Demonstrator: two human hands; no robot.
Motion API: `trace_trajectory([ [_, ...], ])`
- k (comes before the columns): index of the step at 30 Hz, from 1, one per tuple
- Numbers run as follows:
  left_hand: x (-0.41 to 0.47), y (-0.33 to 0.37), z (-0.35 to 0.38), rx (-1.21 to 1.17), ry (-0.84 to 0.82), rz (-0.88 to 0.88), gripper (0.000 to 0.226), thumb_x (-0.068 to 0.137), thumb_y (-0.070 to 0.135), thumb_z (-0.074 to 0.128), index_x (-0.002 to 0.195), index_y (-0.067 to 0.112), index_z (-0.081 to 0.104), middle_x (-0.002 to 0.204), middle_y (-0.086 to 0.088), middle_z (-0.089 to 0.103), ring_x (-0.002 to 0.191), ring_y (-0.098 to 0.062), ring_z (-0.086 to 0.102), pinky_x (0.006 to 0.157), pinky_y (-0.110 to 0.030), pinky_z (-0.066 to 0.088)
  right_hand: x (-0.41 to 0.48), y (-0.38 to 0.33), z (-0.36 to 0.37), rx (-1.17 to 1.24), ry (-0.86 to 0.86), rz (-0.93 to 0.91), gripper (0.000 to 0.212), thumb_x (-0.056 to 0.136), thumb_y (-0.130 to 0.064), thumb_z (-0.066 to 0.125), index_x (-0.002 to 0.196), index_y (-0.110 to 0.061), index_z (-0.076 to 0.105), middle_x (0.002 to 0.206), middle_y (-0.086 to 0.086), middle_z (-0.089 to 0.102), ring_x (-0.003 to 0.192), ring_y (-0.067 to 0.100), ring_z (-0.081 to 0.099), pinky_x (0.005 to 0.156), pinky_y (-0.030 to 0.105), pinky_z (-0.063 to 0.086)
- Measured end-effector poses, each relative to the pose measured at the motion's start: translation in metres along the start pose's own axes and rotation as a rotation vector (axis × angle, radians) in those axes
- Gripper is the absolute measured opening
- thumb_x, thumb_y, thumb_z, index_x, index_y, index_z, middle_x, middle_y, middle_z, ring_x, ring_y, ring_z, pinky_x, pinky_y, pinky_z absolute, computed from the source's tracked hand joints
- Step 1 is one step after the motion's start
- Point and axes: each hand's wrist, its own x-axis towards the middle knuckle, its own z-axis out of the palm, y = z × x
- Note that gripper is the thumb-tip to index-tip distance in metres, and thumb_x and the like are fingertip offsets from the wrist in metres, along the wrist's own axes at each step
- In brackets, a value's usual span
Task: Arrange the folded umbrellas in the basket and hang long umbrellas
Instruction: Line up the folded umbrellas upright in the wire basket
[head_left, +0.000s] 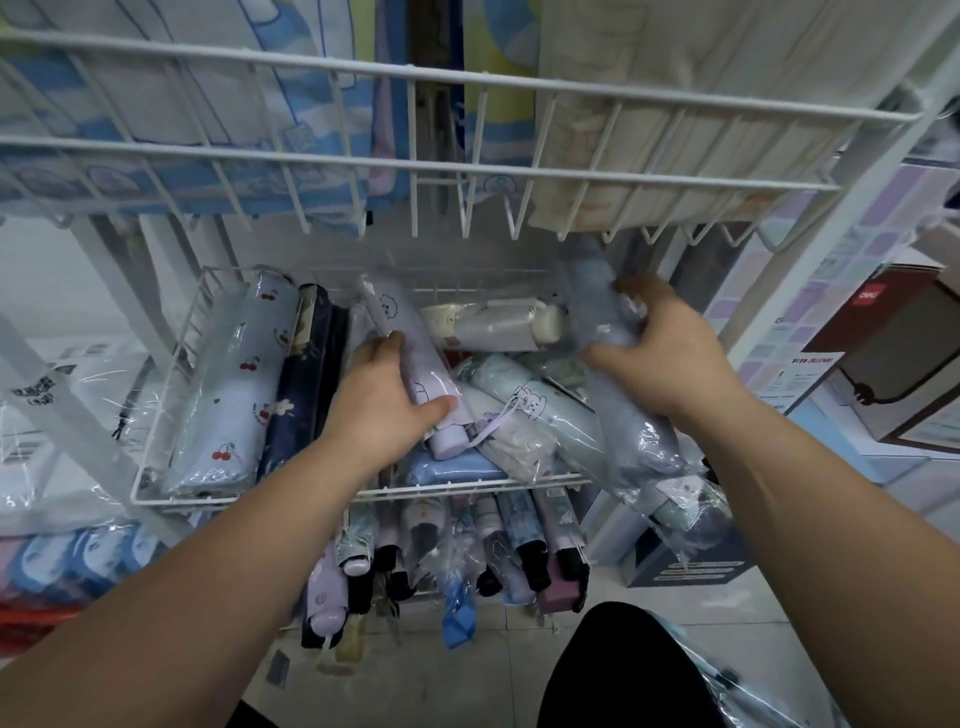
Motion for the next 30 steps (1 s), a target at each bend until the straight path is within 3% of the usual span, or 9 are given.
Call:
trace_trajectory([
  [3,0.0,0.002,0.0,0.027,-0.054,0.023,0.09,0.083,0.045,0.076,0.152,0.009,0.031,0.159,-0.014,0.03,0.142,-0.033,0.038,0.113,-0.037,0.034,-0.008,-0.015,-0.007,0.262,0.051,-0.022,0.068,0.067,-0.037,0.078,0.13,-0.039,0.051,0.109,-0.006,0.068,0.095,0.022,0.068,0.084,0.036,0.056],
  [6,0.0,-0.002,-0.006,-0.045,-0.114,-0.005,0.08,0.095,0.042,0.063,0.157,0.011,0.023,0.164,-0.01,0.022,0.149,-0.028,0.029,0.117,-0.033,0.026,-0.015,-0.04,0.002,0.499,-0.078,-0.011,0.066,0.071,-0.031,0.085,0.129,-0.033,0.053,0.11,-0.006,0.067,0.093,0.015,0.069,0.082,0.037,0.06],
  [8,0.001,-0.011,-0.012,-0.098,-0.135,-0.005,0.068,0.1,0.038,0.055,0.157,0.013,0.027,0.164,-0.007,0.028,0.148,-0.024,0.032,0.119,-0.032,0.027,-0.019,-0.059,0.019,0.518,-0.149,-0.008,0.064,0.073,-0.03,0.085,0.13,-0.029,0.055,0.105,-0.004,0.068,0.09,0.014,0.069,0.078,0.033,0.06],
  [11,-0.004,-0.03,-0.025,-0.15,-0.15,0.012,0.053,0.102,0.033,0.05,0.152,0.018,0.042,0.155,-0.004,0.044,0.142,-0.022,0.042,0.118,-0.037,0.034,-0.019,-0.084,0.057,0.494,-0.199,-0.041,0.066,0.068,-0.038,0.083,0.128,-0.032,0.056,0.101,0.001,0.072,0.087,0.02,0.071,0.08,0.042,0.061],
  [16,-0.017,-0.059,-0.057,-0.235,0.089,-0.009,0.036,0.1,0.026,0.051,0.134,0.022,0.063,0.128,0.004,0.066,0.12,-0.016,0.06,0.105,-0.032,0.045,-0.017,-0.127,0.111,0.574,-0.258,-0.034,0.064,0.071,-0.032,0.085,0.127,-0.028,0.053,0.102,0.005,0.072,0.09,0.022,0.071,0.081,0.038,0.059],
  [21,-0.023,-0.083,-0.081,-0.216,0.201,-0.013,0.04,0.097,0.03,0.059,0.137,0.024,0.061,0.126,-0.003,0.07,0.118,-0.021,0.063,0.106,-0.04,0.047,-0.014,-0.16,0.155,0.496,-0.214,-0.075,0.068,0.074,-0.037,0.083,0.127,-0.019,0.044,0.1,-0.003,0.061,0.096,0.023,0.066,0.08,0.033,0.054],
  [23,-0.026,-0.087,-0.087,0.046,0.134,-0.007,0.056,0.09,0.054,0.054,0.142,0.035,0.053,0.134,-0.001,0.066,0.128,-0.027,0.054,0.11,-0.046,0.042,-0.014,-0.161,0.171,0.475,-0.225,-0.044,0.066,0.079,-0.035,0.079,0.131,-0.016,0.043,0.098,-0.003,0.059,0.096,0.024,0.067,0.078,0.032,0.053],
  [26,-0.027,-0.093,-0.087,0.379,-0.046,-0.035,0.068,0.086,0.072,0.05,0.149,0.049,0.035,0.155,0.009,0.044,0.149,-0.027,0.024,0.118,-0.063,0.014,-0.016,-0.154,0.187,0.405,-0.294,-0.038,0.055,0.086,-0.034,0.073,0.132,-0.016,0.049,0.104,0.001,0.065,0.098,0.021,0.065,0.077,0.025,0.046],
  [30,-0.028,-0.103,-0.08,0.464,-0.166,0.007,0.072,0.085,0.076,0.049,0.15,0.053,0.029,0.165,0.018,0.017,0.155,-0.025,-0.003,0.115,-0.073,-0.002,-0.019,-0.146,0.191,0.245,-0.462,-0.136,0.057,0.091,-0.027,0.068,0.143,-0.016,0.048,0.133,0.008,0.063,0.121,0.025,0.059,0.101,0.034,0.047],
])
